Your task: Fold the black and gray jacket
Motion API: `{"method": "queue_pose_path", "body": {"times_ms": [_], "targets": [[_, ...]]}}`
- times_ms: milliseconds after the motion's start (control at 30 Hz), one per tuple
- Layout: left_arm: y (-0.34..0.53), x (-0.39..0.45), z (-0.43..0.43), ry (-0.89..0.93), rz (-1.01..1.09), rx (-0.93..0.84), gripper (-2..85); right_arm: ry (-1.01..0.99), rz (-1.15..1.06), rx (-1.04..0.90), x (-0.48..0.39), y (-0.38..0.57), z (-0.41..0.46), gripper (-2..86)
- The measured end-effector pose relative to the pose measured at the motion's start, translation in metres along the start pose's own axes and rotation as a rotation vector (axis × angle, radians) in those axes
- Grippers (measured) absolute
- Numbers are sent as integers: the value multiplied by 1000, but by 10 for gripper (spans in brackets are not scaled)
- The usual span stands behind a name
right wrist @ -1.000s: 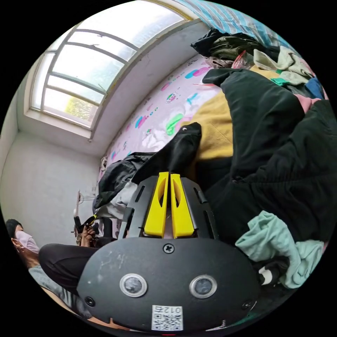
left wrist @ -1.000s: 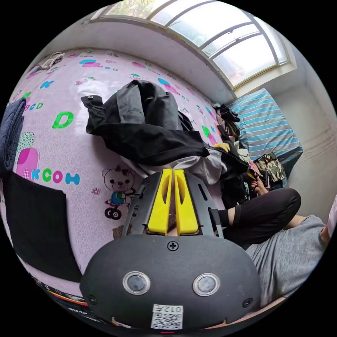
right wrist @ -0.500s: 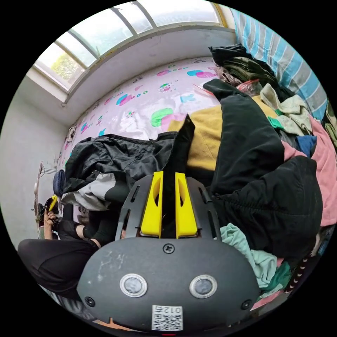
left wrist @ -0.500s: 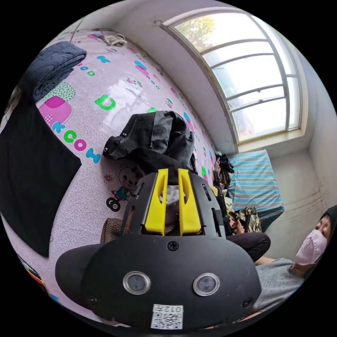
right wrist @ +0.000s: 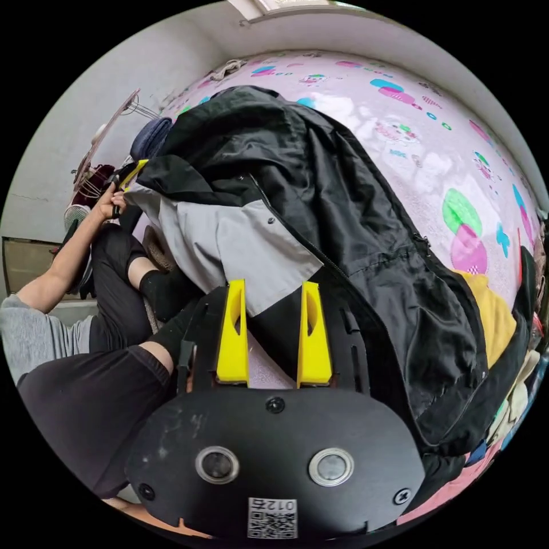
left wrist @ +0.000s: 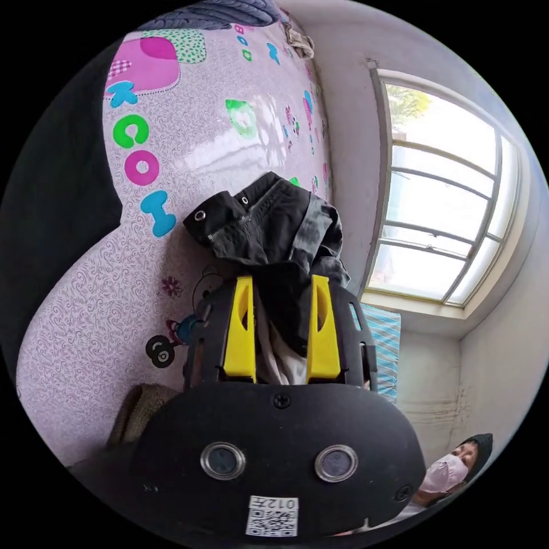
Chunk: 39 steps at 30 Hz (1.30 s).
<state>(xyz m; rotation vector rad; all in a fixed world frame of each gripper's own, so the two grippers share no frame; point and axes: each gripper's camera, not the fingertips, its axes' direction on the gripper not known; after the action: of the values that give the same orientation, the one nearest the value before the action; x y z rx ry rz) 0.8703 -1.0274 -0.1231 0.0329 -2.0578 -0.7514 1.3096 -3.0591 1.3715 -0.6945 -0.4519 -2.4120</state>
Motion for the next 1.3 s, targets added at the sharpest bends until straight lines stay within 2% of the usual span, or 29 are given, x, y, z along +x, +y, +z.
{"method": "queue_pose_path", "body": {"times_ms": [100,167,267,333,400,467,567,600,633,733,867,900,967,1033,1100,1200,1300], "targets": [[-13,14,8,14,28,34,59,-42,-64,3,10,-8,-7,4],[-25,63,14,-60,174,63,39,-125,-116,4,17,-12,-15,-3],[-36,144,36,-85,402,55,25,-352,-182,-24,35,-25,-24,-7],[-36,195,55,-62,523,53,20,-591,-236,23,43,-39,-32,-7],[-29,246,78,-32,629,44,16,-703,-263,58,40,-54,-35,-5],[-14,302,115,-56,730,-15,12,-613,-285,102,34,-67,-45,-2],[13,342,152,-110,836,-68,10,-315,-253,195,49,-79,-71,19],[17,346,157,-116,846,-75,9,-157,-205,214,65,-79,-79,56],[22,349,164,-120,853,-81,9,-23,-151,216,85,-77,-85,90],[26,342,168,-110,838,-75,8,129,-60,92,138,-73,-81,134],[18,318,164,-142,773,-45,7,152,-40,-108,178,-68,-54,114],[16,315,164,-151,764,-40,7,164,-50,-163,185,-68,-44,49],[14,308,164,-186,747,-22,8,119,-112,-140,183,-67,-45,6],[13,314,163,-213,764,1,8,-99,-210,-54,172,-75,-63,-5],[15,330,162,-232,800,46,8,-230,-251,-62,167,-87,-68,-7],[23,368,171,-225,859,74,8,-211,-268,0,164,-103,-80,-8],[45,412,195,-232,956,63,8,-275,-230,86,175,-112,-87,-8]]}}
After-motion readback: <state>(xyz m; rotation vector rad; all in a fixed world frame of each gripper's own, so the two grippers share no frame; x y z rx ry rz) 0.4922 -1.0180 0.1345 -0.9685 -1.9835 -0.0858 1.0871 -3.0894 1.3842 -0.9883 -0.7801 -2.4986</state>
